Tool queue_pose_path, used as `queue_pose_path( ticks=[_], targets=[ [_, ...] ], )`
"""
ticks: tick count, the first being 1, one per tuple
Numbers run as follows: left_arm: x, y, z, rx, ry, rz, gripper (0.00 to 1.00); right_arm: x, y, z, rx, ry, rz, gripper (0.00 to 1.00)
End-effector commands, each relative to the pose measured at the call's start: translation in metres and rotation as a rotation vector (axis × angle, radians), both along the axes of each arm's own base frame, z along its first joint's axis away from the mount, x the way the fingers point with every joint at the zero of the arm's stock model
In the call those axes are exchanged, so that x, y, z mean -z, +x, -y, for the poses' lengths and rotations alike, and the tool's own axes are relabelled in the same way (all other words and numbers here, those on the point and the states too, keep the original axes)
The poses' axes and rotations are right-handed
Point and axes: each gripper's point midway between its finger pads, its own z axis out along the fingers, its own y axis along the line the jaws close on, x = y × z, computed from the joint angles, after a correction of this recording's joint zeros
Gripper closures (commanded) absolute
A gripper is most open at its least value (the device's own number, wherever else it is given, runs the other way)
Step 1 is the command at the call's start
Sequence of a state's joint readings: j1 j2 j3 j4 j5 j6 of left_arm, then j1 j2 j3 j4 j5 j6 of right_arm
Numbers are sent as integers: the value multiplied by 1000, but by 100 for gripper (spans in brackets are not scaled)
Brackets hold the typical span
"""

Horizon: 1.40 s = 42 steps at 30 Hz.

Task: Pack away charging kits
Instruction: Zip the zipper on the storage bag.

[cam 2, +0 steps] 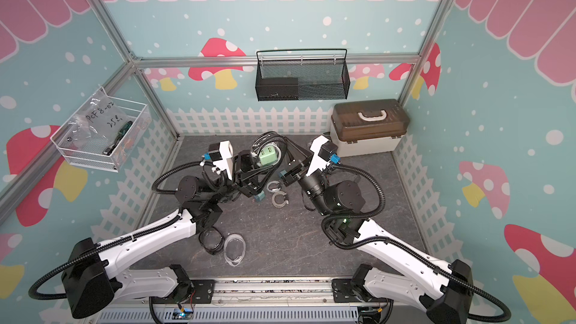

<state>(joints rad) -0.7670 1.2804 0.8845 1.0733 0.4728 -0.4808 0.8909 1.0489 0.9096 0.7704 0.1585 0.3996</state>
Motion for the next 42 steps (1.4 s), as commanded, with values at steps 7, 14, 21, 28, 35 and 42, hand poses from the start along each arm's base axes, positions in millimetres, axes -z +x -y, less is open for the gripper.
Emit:
queue_pose_path(
  ticks=[7, 14, 21, 28, 35, 42],
  targets=[
    [-29, 1, -7, 68, -152, 0, 35, -11, 6, -4, -53, 154, -31, 100],
    [-30, 14, -4, 39, -170, -33, 37, -4, 14, -9, -55, 171, -61, 100],
    [-37, 23, -5, 5, -169, -70, 53, 0, 11, -8, -60, 159, -59, 100],
    [-40, 26, 0, 10, -142, -84, 82, 7, 12, -11, -46, 113, -60, 100],
    [-30, 38, 1, -34, -60, -166, 100, 15, 13, -1, 38, 18, -63, 100],
    [-1, 34, -8, -91, 172, -291, 100, 24, 19, 19, 203, -195, -82, 100]
  ],
)
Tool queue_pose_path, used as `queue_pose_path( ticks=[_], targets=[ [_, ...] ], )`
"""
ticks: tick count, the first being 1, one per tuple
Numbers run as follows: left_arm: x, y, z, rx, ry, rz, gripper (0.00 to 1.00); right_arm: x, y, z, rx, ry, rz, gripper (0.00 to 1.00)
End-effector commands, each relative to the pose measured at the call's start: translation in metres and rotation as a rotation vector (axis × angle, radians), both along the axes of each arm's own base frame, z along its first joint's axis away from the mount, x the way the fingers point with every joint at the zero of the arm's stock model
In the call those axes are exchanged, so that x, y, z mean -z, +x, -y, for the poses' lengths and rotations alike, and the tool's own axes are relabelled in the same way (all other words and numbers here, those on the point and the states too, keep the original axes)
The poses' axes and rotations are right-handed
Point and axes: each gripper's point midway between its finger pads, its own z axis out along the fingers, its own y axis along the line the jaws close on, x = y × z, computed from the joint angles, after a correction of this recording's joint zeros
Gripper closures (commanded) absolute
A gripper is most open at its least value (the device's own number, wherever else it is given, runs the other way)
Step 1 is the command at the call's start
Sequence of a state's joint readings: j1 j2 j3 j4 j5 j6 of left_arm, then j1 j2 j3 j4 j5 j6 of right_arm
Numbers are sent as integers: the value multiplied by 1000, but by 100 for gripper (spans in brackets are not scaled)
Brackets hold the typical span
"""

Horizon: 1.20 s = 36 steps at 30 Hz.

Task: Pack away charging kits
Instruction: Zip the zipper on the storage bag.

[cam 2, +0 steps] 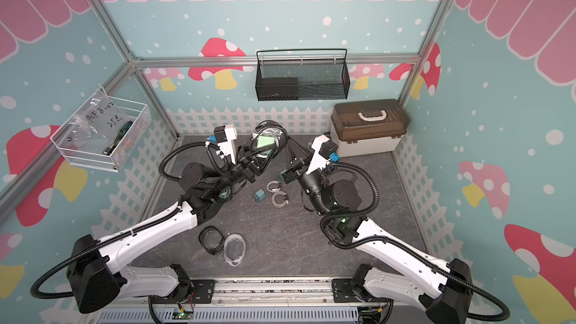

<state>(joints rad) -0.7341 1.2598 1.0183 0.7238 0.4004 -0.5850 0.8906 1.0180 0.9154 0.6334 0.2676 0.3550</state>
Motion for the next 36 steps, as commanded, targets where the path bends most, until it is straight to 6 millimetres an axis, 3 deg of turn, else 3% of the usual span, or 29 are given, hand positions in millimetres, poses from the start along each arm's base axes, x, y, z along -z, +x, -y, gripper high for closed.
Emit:
queue_pose_path(
  ticks=[1, 5, 11, 16, 22, 26, 31, 36],
  targets=[
    [6, -7, -13, -42, 138, -46, 100, 7, 6, 9, 96, -144, -4, 100],
    [21, -25, -22, -30, 284, -79, 100, 6, 9, 12, 140, -249, 15, 100],
    [30, -65, -36, 62, 354, -62, 100, 6, 11, 6, 155, -362, 63, 100],
    [41, -77, -44, 77, 386, -74, 100, 2, 9, -4, 125, -416, 96, 100],
    [45, -64, -50, -5, 429, -97, 100, 11, -7, -12, 31, -492, 128, 99],
    [33, -63, -48, -5, 444, -76, 100, 43, -13, -8, 7, -531, 86, 79],
    [25, -61, -47, -12, 455, -70, 100, 78, -12, -16, -29, -602, 38, 69],
    [25, -58, -45, -14, 464, -76, 100, 76, -18, -30, -97, -601, 56, 64]
  ],
)
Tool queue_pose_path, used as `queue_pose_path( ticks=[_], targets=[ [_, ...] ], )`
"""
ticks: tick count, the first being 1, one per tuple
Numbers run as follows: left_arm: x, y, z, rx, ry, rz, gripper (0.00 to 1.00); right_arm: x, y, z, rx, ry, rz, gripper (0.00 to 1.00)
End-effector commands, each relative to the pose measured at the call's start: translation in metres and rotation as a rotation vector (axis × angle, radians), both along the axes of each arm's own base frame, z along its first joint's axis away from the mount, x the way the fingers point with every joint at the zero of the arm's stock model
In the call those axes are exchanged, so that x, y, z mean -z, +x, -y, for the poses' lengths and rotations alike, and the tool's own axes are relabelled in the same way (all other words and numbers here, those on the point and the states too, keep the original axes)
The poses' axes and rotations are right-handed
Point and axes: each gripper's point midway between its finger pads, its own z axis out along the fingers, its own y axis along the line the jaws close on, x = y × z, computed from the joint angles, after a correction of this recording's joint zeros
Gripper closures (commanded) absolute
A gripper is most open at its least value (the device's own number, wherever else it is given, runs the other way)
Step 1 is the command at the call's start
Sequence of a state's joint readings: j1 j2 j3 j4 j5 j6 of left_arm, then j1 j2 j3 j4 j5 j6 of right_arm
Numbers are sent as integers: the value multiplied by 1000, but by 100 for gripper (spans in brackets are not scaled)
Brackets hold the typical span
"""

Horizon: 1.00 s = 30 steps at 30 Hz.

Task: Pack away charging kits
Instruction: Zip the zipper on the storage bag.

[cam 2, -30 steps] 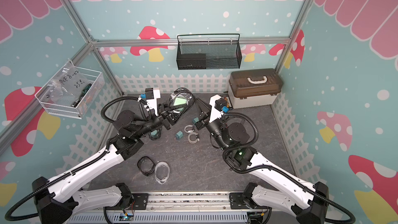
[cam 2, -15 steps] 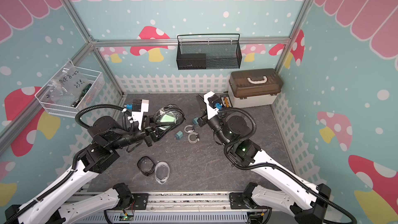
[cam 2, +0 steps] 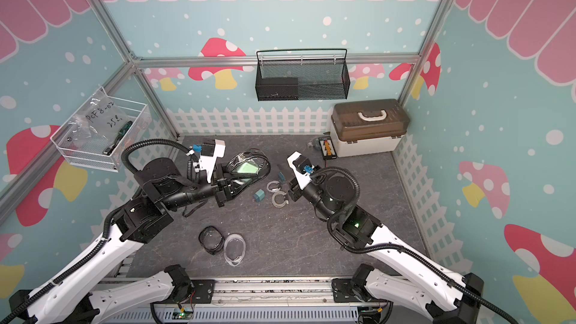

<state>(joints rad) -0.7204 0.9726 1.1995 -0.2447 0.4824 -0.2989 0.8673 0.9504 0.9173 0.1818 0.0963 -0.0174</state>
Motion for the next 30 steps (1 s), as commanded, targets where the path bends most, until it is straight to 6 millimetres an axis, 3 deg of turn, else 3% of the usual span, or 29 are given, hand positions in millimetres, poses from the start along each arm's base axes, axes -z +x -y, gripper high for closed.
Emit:
queue_pose_path(
  ticks=[1, 10, 14, 15, 19, 22, 30],
  targets=[
    [-5, 3, -1, -13, 14, 27, 100, -7, -10, -11, -71, 7, 15, 64],
    [2, 16, 4, -43, 43, 16, 100, -26, -20, -27, -183, 85, 17, 60],
    [3, 16, 6, -36, 47, 12, 100, -29, -11, -25, -140, 115, 13, 60],
    [4, 16, 6, -36, 48, 13, 100, -30, -9, -24, -127, 120, 12, 63],
    [6, 15, 4, -39, 52, 13, 100, -33, -5, -22, -104, 130, 16, 88],
    [8, 16, 4, -43, 55, 12, 100, -36, -6, -21, -104, 135, 25, 94],
    [9, 21, 5, -59, 68, 2, 100, -35, -13, -26, -148, 127, 39, 84]
  ],
)
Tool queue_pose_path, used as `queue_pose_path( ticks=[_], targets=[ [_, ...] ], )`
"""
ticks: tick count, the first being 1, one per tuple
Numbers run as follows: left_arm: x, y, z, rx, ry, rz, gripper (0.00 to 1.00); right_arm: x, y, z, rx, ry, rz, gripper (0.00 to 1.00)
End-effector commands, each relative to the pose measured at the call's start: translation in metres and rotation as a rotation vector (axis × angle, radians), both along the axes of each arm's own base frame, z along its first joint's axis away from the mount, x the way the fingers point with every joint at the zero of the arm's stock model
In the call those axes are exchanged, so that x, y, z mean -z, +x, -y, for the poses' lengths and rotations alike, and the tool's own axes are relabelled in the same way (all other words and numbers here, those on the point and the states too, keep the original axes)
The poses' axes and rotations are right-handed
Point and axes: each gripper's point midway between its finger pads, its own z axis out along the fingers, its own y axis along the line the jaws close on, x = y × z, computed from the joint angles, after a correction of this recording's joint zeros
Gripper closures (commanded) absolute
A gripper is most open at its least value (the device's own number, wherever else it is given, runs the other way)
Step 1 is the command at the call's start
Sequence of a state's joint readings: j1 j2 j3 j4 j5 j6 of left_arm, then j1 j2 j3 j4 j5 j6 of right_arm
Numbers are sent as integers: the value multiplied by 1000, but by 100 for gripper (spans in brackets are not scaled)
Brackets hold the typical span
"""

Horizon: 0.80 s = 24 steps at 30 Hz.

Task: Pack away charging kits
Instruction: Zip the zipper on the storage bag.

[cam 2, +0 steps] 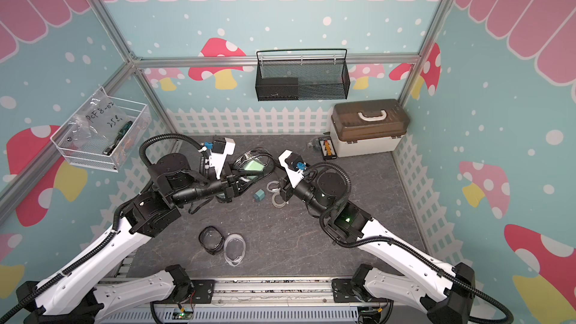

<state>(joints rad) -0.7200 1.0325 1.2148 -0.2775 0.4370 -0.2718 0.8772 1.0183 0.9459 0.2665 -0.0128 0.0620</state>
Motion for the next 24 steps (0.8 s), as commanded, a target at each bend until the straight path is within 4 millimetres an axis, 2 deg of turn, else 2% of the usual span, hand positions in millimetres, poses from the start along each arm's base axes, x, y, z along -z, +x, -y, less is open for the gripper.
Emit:
queue_pose_path(
  ticks=[1, 6, 15, 18, 24],
  targets=[
    [-10, 1, -3, -13, 7, 33, 100, -23, -6, 1, -17, 48, 59, 86],
    [-8, 3, -3, -21, 15, 26, 100, -24, -4, 0, -12, 45, 63, 100],
    [-2, 3, -3, -22, 31, 20, 100, -27, 6, 10, 68, 54, 58, 100],
    [6, 2, -4, -16, 45, 7, 100, -32, 13, 21, 143, 48, 71, 100],
    [40, 5, -4, -33, 100, -57, 100, -44, 20, 33, 233, -29, 128, 100]
  ],
)
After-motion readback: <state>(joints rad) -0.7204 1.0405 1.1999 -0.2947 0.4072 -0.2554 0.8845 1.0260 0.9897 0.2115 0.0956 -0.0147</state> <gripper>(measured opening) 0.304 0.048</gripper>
